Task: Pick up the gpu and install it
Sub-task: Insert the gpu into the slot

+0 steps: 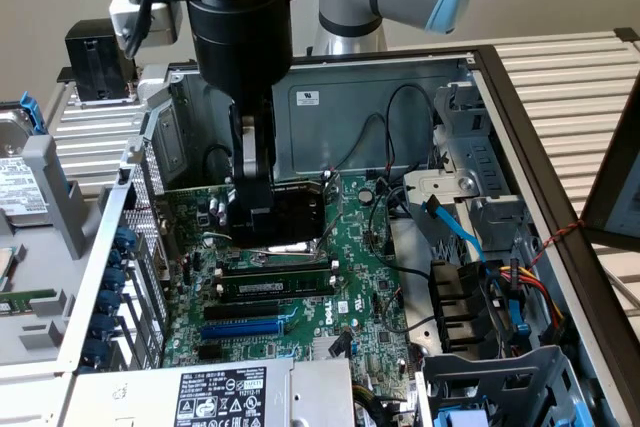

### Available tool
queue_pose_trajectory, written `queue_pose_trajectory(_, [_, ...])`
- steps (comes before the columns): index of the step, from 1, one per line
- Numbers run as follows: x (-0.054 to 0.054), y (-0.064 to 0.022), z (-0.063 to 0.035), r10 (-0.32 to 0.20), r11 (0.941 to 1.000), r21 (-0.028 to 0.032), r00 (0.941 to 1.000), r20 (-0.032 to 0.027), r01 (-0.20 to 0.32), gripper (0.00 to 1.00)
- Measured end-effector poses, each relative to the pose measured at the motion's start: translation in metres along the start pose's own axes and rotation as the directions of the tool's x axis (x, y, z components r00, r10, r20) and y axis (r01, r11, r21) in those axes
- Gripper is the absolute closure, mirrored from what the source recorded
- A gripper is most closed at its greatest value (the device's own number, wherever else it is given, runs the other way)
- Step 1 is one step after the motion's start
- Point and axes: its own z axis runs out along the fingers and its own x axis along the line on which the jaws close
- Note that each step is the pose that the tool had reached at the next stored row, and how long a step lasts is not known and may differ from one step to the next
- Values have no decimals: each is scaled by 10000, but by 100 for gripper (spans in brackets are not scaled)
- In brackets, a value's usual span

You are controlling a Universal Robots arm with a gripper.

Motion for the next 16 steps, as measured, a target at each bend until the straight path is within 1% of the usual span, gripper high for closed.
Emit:
queue_pose_trajectory(3, [2, 3, 25, 2, 10000, 2, 10000, 4, -2, 73])
queue_pose_trajectory(6, [2, 7, 65, 27, 10000, 2, 10000, 70, -27, 73])
queue_pose_trajectory(9, [2, 28, 87, 68, 10000, -3, 9997, 233, -68, 73])
queue_pose_trajectory(10, [2, 35, 95, 91, 10000, -4, 9996, 274, -90, 73])
queue_pose_trajectory(11, [1, 40, 108, 122, 9999, -5, 9995, 297, -122, 73])
queue_pose_trajectory(16, [0, 49, 197, 472, 9989, -14, 9984, 295, -472, 73])
